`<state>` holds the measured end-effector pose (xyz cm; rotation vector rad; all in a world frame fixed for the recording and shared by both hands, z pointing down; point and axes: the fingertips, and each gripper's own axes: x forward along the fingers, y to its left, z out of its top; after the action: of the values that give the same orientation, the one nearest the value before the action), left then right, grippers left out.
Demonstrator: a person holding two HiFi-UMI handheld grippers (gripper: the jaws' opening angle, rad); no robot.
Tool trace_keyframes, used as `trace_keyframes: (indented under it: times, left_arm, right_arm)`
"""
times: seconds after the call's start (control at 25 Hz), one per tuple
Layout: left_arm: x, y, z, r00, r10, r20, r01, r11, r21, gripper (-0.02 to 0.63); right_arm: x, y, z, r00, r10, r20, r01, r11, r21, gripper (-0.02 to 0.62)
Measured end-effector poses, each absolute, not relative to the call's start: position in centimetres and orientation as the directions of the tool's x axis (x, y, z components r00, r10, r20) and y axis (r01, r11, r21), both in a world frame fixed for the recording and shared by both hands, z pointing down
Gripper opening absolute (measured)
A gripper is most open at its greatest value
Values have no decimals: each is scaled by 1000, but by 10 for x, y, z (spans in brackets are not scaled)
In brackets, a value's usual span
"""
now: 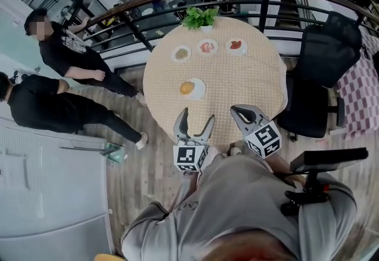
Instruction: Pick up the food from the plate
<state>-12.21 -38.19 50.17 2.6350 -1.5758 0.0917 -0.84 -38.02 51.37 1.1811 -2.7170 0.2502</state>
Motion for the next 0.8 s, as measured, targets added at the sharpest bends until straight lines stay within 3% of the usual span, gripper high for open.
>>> trace_keyframes:
  times: [0.36, 0.8]
  left_arm:
    - [-158, -401, 508, 411, -903, 125, -910, -415, -2, 383]
    - [-181, -471, 583, 382, -836, 394, -835, -495, -240, 383]
  right_arm:
    - [-4, -377, 509, -649, -723, 237, -754, 652, -76, 15]
    - [43, -374, 518, -534, -800, 273, -841, 535, -77, 15]
